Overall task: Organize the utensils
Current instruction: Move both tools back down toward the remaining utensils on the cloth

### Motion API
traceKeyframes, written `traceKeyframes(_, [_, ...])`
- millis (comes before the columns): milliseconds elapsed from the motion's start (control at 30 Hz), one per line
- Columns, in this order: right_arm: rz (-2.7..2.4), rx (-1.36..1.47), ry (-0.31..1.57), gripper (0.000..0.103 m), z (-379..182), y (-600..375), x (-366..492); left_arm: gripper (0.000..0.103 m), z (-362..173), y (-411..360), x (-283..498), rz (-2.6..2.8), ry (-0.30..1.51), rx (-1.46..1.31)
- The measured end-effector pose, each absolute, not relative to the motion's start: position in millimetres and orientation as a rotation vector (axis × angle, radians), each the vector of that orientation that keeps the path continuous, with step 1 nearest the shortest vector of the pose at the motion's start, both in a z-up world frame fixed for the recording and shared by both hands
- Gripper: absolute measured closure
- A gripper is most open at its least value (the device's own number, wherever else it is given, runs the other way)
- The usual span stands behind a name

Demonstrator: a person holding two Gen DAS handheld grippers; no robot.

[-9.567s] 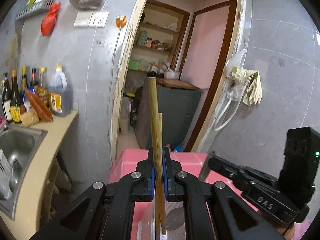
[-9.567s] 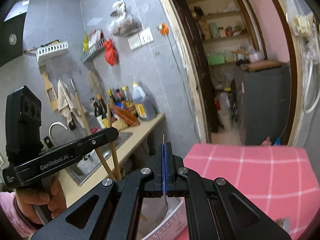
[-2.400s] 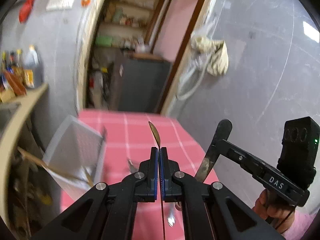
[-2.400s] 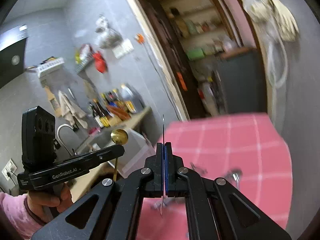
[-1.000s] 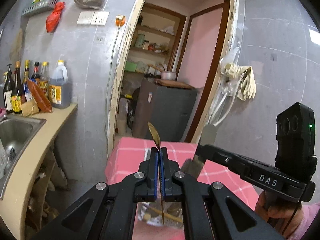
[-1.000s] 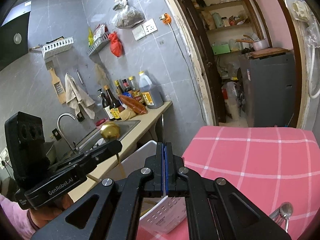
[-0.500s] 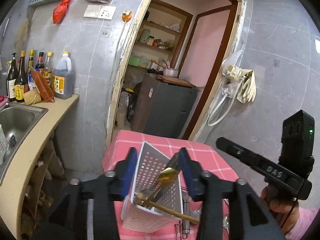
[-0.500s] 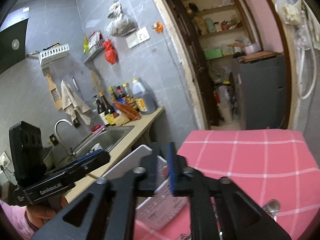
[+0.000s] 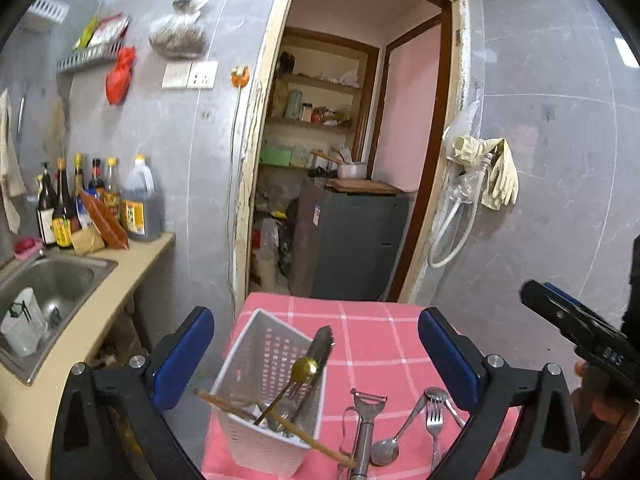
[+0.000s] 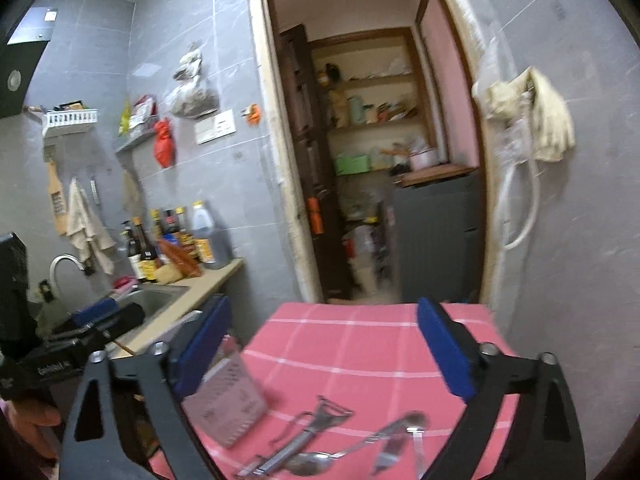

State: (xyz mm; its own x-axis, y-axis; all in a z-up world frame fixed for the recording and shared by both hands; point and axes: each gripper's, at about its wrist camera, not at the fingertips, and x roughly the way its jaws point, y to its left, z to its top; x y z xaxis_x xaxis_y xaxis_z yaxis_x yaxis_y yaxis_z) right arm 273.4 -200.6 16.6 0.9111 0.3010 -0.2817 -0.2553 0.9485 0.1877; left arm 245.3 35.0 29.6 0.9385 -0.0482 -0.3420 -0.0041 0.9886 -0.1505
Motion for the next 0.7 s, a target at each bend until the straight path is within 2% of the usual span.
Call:
traceKeyframes(33, [0.263,0.135,0.308,0.001,16.7,-208.4,268.6,0.0,30.2,27.6,243.9,-0.024,0.345,-0.137])
traceKeyframes(367, [0.154,0.071,0.367,0.001,4.9,-262.0,247.8,0.0,20.2,-34.2,232.7,-0.073,0.336,-0.019])
traceKeyframes(700, [0.172,0.098,0.509,0.001,-39.8,-307.5,260.2,0.0,-9.5,-79.7,241.7,-0.124,0.432,0.059])
